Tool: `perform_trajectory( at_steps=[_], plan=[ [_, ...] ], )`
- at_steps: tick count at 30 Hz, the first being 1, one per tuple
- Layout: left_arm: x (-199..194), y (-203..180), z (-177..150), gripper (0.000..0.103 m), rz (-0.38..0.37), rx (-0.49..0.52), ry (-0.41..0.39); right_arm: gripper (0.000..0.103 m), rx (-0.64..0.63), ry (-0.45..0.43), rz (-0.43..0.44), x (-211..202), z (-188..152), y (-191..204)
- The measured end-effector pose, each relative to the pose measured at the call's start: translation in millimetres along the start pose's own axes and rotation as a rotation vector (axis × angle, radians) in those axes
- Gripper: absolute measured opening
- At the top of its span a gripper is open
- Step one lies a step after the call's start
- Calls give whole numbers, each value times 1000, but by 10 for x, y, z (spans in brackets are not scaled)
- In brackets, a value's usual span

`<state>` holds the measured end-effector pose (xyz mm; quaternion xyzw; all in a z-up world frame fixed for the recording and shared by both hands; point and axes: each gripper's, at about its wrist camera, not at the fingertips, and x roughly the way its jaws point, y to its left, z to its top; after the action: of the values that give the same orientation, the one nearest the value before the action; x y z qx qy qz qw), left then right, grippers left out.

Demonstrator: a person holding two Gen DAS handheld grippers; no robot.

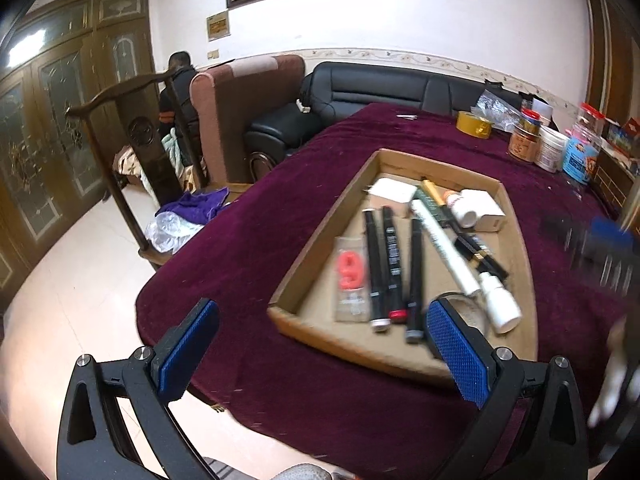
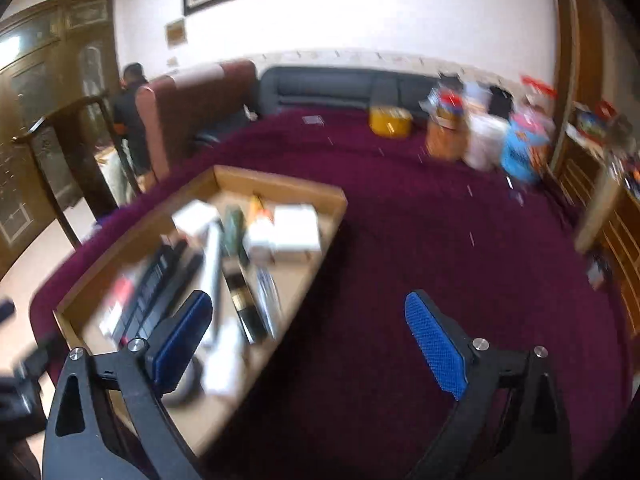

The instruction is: Organize rigid objects

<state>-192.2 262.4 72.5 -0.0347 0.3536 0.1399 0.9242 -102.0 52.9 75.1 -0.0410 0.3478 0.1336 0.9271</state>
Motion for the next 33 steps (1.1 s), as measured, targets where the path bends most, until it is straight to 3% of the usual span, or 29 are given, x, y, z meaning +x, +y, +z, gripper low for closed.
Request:
perform_trajectory(
  at_steps=[6, 8, 11, 17, 33],
  plan=[
    [-121, -525, 12, 102, 41, 80, -17, 97, 37, 22, 0, -193, -357, -184],
    [-145, -619, 7, 102, 47, 82, -7, 97, 30, 10, -42, -281, -397, -230],
    [-158, -695, 18, 102, 56, 65, 7, 97, 24, -1, -29, -363, -428, -268],
    [-191, -758, -14, 102, 90, 51, 24, 97, -18, -45, -71, -495, -473, -270],
    [-185, -584, -43, 102, 74, 10, 33, 97, -127, -25, -102, -432, -509, 59]
  ],
)
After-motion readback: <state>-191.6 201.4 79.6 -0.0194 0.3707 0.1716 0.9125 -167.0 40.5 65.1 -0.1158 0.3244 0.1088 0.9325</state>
